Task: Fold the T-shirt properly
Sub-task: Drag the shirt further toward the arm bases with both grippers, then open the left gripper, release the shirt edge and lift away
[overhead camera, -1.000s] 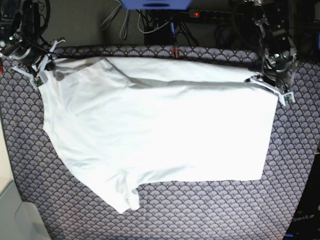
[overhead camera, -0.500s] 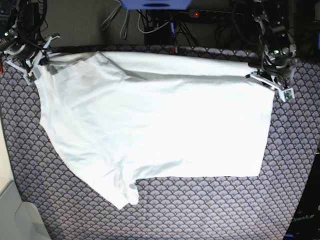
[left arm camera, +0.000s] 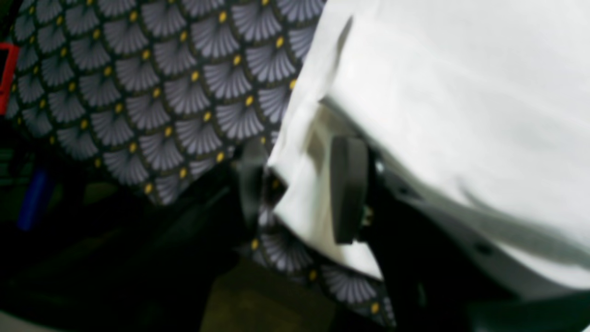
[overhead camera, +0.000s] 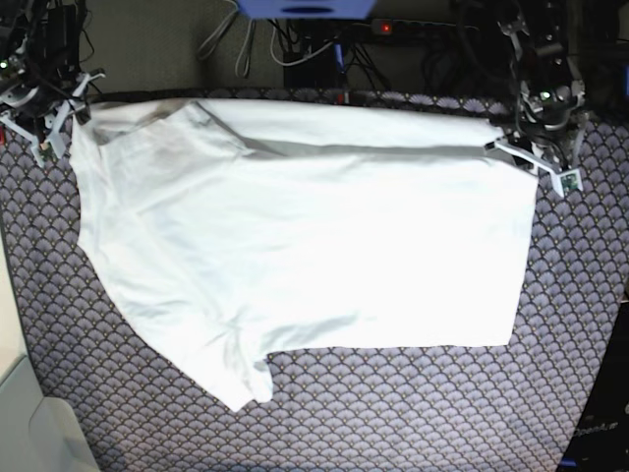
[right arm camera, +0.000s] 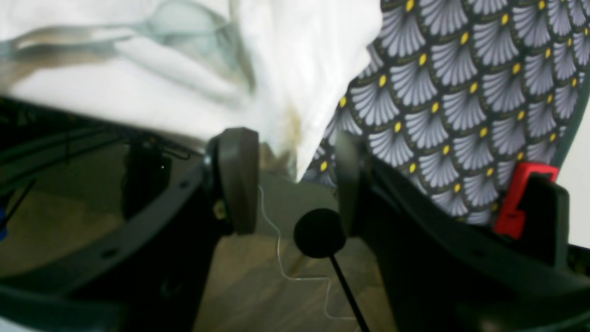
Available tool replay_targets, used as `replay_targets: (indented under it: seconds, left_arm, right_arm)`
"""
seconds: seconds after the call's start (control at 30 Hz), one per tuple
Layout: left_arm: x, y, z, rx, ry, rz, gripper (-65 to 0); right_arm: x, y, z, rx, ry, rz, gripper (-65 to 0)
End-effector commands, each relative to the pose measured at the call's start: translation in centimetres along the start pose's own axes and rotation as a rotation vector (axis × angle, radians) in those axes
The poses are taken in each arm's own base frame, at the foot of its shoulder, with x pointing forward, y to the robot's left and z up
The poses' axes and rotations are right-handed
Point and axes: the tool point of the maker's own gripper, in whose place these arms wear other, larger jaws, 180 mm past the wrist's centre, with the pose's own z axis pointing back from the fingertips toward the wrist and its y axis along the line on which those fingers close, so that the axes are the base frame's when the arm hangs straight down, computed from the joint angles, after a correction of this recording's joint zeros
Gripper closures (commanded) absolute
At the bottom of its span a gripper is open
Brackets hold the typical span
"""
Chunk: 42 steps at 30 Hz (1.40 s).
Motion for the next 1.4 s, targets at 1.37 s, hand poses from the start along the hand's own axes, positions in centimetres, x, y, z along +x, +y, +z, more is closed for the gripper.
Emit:
replay_targets:
  seconds: [1.37]
  left_arm:
    - [2.4, -4.1, 3.1, -0.127, -0.119, -0.287, -0.9]
  right_arm:
    - [2.5, -0.2, 1.5, -0.033, -0.073, 0.05, -28.0]
